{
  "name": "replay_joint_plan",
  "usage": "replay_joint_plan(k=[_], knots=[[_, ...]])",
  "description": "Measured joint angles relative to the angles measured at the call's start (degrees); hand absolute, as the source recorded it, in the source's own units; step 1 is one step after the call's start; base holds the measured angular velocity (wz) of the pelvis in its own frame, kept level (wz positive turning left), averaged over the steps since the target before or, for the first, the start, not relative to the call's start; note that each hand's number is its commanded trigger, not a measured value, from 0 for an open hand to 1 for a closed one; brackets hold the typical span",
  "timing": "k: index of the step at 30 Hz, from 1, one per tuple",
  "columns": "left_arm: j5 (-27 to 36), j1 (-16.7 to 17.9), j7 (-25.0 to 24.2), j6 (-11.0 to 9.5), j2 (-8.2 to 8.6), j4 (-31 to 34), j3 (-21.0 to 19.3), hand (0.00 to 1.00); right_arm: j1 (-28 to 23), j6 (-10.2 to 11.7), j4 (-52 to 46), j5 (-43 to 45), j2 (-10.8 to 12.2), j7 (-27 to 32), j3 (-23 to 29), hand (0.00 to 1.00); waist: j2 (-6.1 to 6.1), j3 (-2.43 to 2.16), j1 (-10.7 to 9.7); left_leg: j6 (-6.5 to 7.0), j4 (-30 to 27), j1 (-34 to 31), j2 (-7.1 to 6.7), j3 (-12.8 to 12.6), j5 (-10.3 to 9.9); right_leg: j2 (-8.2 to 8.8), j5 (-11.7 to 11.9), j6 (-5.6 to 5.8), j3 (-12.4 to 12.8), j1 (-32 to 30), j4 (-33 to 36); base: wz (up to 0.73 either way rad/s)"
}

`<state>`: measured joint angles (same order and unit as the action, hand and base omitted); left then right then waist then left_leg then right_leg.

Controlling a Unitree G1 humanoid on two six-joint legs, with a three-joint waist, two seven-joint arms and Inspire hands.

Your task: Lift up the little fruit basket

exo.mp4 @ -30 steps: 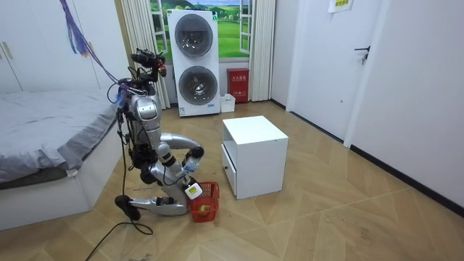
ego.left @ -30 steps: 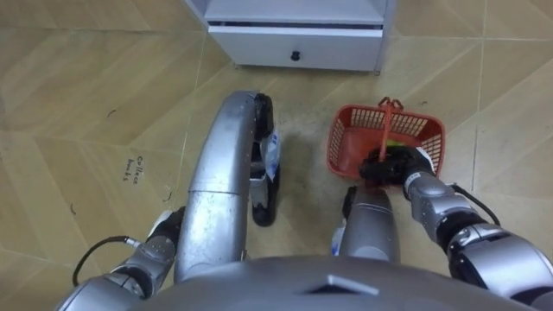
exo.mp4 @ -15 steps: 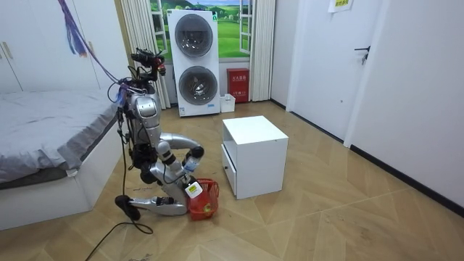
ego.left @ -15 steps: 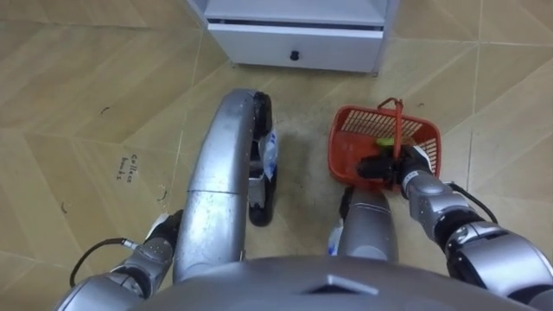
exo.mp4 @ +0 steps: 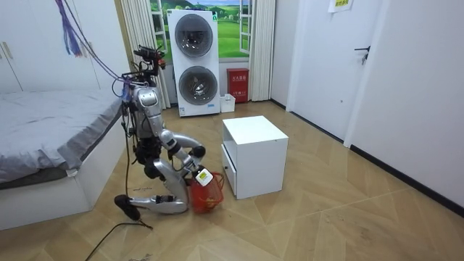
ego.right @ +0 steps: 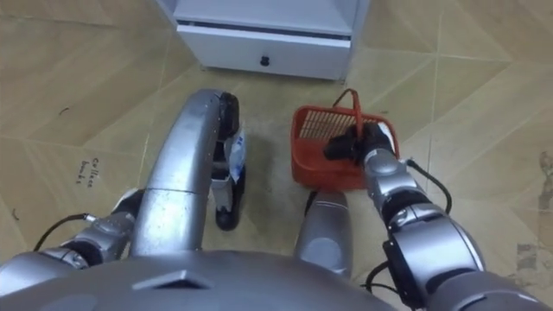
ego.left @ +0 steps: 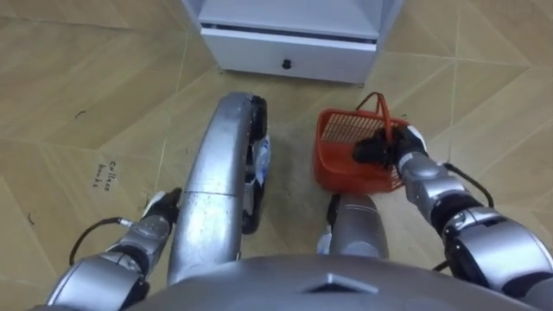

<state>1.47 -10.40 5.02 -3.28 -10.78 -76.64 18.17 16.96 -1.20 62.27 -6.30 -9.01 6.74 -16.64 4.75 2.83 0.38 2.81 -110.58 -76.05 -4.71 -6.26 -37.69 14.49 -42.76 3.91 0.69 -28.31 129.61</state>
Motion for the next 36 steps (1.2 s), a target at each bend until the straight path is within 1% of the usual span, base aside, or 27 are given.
replay_joint_plan(k=[1, 3, 4, 5, 6, 7, 8, 9, 10, 12, 13, 14, 15, 16, 17, 19, 21, 22, 23, 24, 25, 26, 27, 28, 30, 32, 36], knots=[[-0.1, -0.2, 0.3, 0.0, -0.1, 0.1, -0.2, 0.0, 0.0, 0.0, -0.5, 0.4, 0.0, 0.0, -0.1, 1.0, -0.05, 0.02, -0.1, 0.04, 0.6, 0.4, 0.03, 0.0, 0.0, -0.37, 0.0, 0.0, 0.2, 0.1, -1.1, -0.16], [-0.9, -0.2, 1.6, 0.0, -0.27, 1.1, -0.6, 0.0, -0.1, -0.2, -1.8, 1.6, -0.2, 0.0, -0.2, 1.0, -0.35, -0.06, 0.1, 0.21, 5.1, 3.0, 0.35, 0.2, 0.0, -1.62, 0.0, 0.0, 0.7, 0.2, -7.5, -0.15], [-1.0, -0.3, 1.9, -0.1, -0.28, 1.4, -0.6, 0.0, -0.1, -0.2, -2.4, 1.6, -0.2, 0.0, -0.3, 1.0, -0.39, -0.08, 0.1, 0.27, 6.8, 3.9, 0.48, 0.2, 0.1, -1.59, 0.0, 0.01, 0.7, 0.1, -9.6, -0.31], [-1.0, 0.1, 2.1, 0.0, -0.27, 1.2, -0.7, 0.0, -0.1, -0.2, -3.9, 1.7, -0.3, -0.1, -0.5, 1.0, -0.67, -0.22, 0.3, 0.64, 10.3, 5.9, 1.34, 0.2, 0.5, -1.64, 0.0, 0.01, 0.6, 0.2, -14.4, -0.52], [-1.1, 0.9, 2.2, 0.2, -0.37, 1.3, -0.8, 0.0, -0.4, -0.2, -6.0, 2.1, -0.6, -0.3, -1.8, 1.0, -0.97, -0.56, 0.5, 0.7, 14.2, 7.9, 2.24, 0.2, 1.3, -1.62, 0.1, 0.17, 0.5, 0.5, -20.1, -0.59], [-1.2, 1.4, 2.2, 0.3, -0.37, 1.3, -1.2, 0.0, -0.6, -0.2, -7.1, 2.5, -0.8, -0.4, -2.4, 1.0, -1.1, -0.68, 0.6, 0.66, 16.3, 9.0, 2.45, 0.3, 1.8, -1.61, 0.2, 0.29, 0.4, 0.8, -23.1, -0.63], [-1.2, 2.5, 2.2, 0.4, -0.38, 1.4, -2.0, 0.0, -1.3, -0.3, -9.3, 3.9, -0.9, -0.7, -2.4, 1.0, -1.31, -0.84, 0.9, 1.0, 20.5, 11.3, 3.11, 0.3, 3.2, -1.74, 0.3, 0.55, 0.2, 1.8, -29.4, -0.57], [-1.7, 3.5, 2.3, 0.5, -0.4, 1.6, -3.0, 0.0, -2.3, -0.2, -11.8, 5.4, -0.9, -0.6, -2.4, 1.0, -1.28, -0.86, 0.9, 1.01, 25.1, 13.9, 3.16, 0.3, 4.7, -1.81, 0.8, 0.91, -0.3, 3.4, -36.2, -0.54], [-2.3, 3.9, 2.3, 0.6, -0.4, 1.6, -3.4, 0.0, -2.8, -0.2, -12.8, 5.9, -0.9, -0.6, -2.5, 1.0, -1.37, -0.93, 0.9, 1.13, 27.5, 15.2, 3.18, 0.4, 5.5, -1.9, 1.2, 1.24, -0.7, 4.3, -39.8, -0.47], [-2.3, 5.8, 2.4, 0.9, -1.23, 2.4, -4.5, 0.0, -4.3, -0.1, -15.7, 7.0, -0.9, -0.4, -3.9, 1.0, -1.33, -0.97, 0.9, 2.02, 34.3, 19.8, 3.52, 1.6, 9.7, -3.07, 4.8, 1.52, -0.8, 8.2, -52.0, -0.48], [-2.3, 6.5, 2.5, 0.9, -1.63, 2.6, -5.0, 0.0, -4.9, -0.1, -16.8, 7.5, -0.8, -0.4, -4.3, 1.0, -1.22, -0.87, 1.1, 2.88, 34.2, 20.3, 4.05, 1.8, 11.4, -3.62, 5.8, 1.28, -0.6, 9.7, -54.8, -0.55], [-2.3, 8.0, 3.0, 0.9, -2.61, 2.7, -5.5, 0.0, -6.8, 0.0, -18.9, 8.7, -0.2, -0.3, -4.6, 1.0, -1.15, -0.19, 1.8, 3.63, 32.6, 19.7, 4.43, 0.5, 14.2, -4.63, 6.9, 1.21, 0.2, 14.1, -60.1, 0.14], [-2.7, 8.0, 3.2, 1.3, -3.05, 4.1, -5.5, 0.0, -10.1, 0.8, -21.9, 8.7, -1.9, 0.1, -3.3, 1.0, 0.47, -0.64, 1.3, 4.12, 42.6, 19.7, -0.31, -3.4, 14.4, -3.87, 6.9, 1.21, 0.0, 16.6, -63.5, 0.56], [-2.8, 8.2, 3.2, 1.3, -2.8, 5.5, -5.4, 0.0, -11.4, 1.2, -23.1, 8.8, -3.3, 0.1, -2.3, 1.0, 0.17, -1.49, 0.8, 5.65, 48.0, 19.9, -1.07, -5.5, 16.7, -4.17, 7.0, 1.39, -0.6, 17.4, -64.7, 1.02], [-3.0, 8.7, 3.6, 1.5, -3.14, 7.9, -5.6, 0.0, -12.1, 0.9, -23.3, 9.7, -4.0, 0.2, -0.5, 1.0, 0.47, -1.89, 1.7, 6.89, 48.6, 20.0, -0.43, -6.3, 17.0, -3.84, 7.5, 1.88, -2.5, 17.4, -66.0, 0.41], [-3.4, 8.9, 4.4, 2.2, -2.93, 9.2, -6.0, 0.0, -12.3, 0.3, -26.8, 12.4, -4.5, 0.1, 0.3, 1.0, 0.46, -1.88, 3.3, 6.24, 53.5, 22.2, 0.59, -6.0, 18.0, -3.92, 7.2, 2.37, -2.7, 16.5, -68.6, -0.27], [-5.9, 10.4, 5.8, 3.0, -2.99, 8.9, -6.7, 0.0, -16.0, 1.1, -32.5, 18.3, -4.5, -0.2, -0.3, 1.0, 0.39, -1.9, 3.9, 4.35, 62.2, 29.7, 1.37, -4.5, 21.2, -2.6, 7.4, 2.14, -4.2, 17.7, -78.1, -0.57], [-6.2, 10.8, 6.1, 3.0, -3.08, 8.9, -6.7, 0.0, -16.9, 1.8, -33.7, 19.2, -4.5, -0.2, -0.1, 1.0, 0.41, -1.89, 3.7, 3.86, 64.4, 31.6, 1.48, -4.1, 22.2, -2.18, 7.6, 1.98, -4.5, 18.1, -80.9, -0.42], [-6.2, 11.6, 6.8, 3.1, -3.31, 8.8, -6.7, 0.0, -18.6, 3.2, -35.7, 20.2, -4.6, -0.2, -0.1, 1.0, 0.17, -1.76, 3.1, 2.85, 68.3, 35.2, 2.07, -3.6, 23.9, -1.19, 8.8, 1.71, -5.5, 18.6, -87.7, -0.28], [-6.2, 12.2, 7.1, 3.2, -3.56, 8.8, -6.8, 0.0, -20.4, 3.4, -38.4, 20.4, -4.7, 0.0, 0.0, 1.0, 0.08, -1.7, 2.4, 1.63, 70.2, 37.4, 2.39, -3.0, 24.9, -1.02, 10.1, 2.34, -6.2, 19.0, -93.0, -0.14], [-6.2, 12.6, 7.2, 3.3, -3.7, 9.0, -6.9, 0.0, -21.5, 3.6, -39.6, 20.4, -4.8, 0.1, 0.1, 1.0, 0.1, -1.77, 2.0, 1.27, 70.3, 38.3, 2.76, -2.9, 25.2, -1.66, 10.5, 2.75, -6.2, 19.9, -93.6, -0.16], [-6.2, 13.5, 7.3, 3.3, -3.74, 9.8, -7.9, 0.0, -22.2, 3.6, -41.4, 20.0, -4.9, -0.1, 0.1, 1.0, 0.35, -1.73, 2.2, 0.33, 70.8, 39.3, 4.03, -3.2, 25.8, -2.76, 10.6, 2.7, -7.5, 20.6, -95.0, -0.33], [-6.3, 14.5, 7.3, 3.4, -3.42, 9.9, -9.2, 0.0, -22.3, 3.5, -43.4, 19.8, -4.8, -0.6, 0.2, 1.0, 0.13, -1.59, 2.3, -0.63, 71.5, 39.9, 5.23, -3.5, 26.5, -4.01, 11.1, 1.83, -8.4, 21.2, -96.7, -0.44], [-6.5, 14.8, 7.3, 3.7, -3.29, 9.9, -9.6, 0.0, -22.7, 3.4, -44.7, 19.8, -4.9, -0.7, 0.4, 1.0, 0.03, -1.66, 2.2, -1.15, 72.0, 40.1, 5.82, -3.4, 26.8, -4.62, 11.4, 1.33, -8.8, 21.6, -97.7, -0.33], [-7.2, 16.2, 7.2, 4.5, -3.12, 10.3, -10.3, 0.0, -24.2, 2.9, -49.3, 20.1, -5.0, -2.1, 1.2, 1.0, 0.03, -1.67, 1.6, -2.35, 74.4, 41.6, 7.09, -2.9, 28.4, -6.0, 12.3, -0.47, -8.8, 23.1, -100.2, -0.03], [-7.4, 17.5, 7.1, 4.7, -3.06, 11.3, -10.3, 0.0, -25.3, 2.8, -51.8, 20.2, -5.0, -3.2, 1.8, 1.0, 0.02, -1.7, 1.5, -2.76, 75.9, 42.9, 7.26, -2.8, 29.4, -6.72, 12.7, -1.1, -9.2, 24.2, -101.3, 0.02], [-7.3, 18.5, 6.7, 4.5, -3.04, 12.2, -10.3, 0.0, -26.4, 2.3, -54.9, 20.2, -5.8, -5.8, 2.2, 1.0, -0.26, -1.88, 1.6, -3.26, 77.4, 45.0, 7.31, -2.8, 30.3, -6.82, 12.8, -1.3, -9.4, 25.6, -101.3, 0.0]])
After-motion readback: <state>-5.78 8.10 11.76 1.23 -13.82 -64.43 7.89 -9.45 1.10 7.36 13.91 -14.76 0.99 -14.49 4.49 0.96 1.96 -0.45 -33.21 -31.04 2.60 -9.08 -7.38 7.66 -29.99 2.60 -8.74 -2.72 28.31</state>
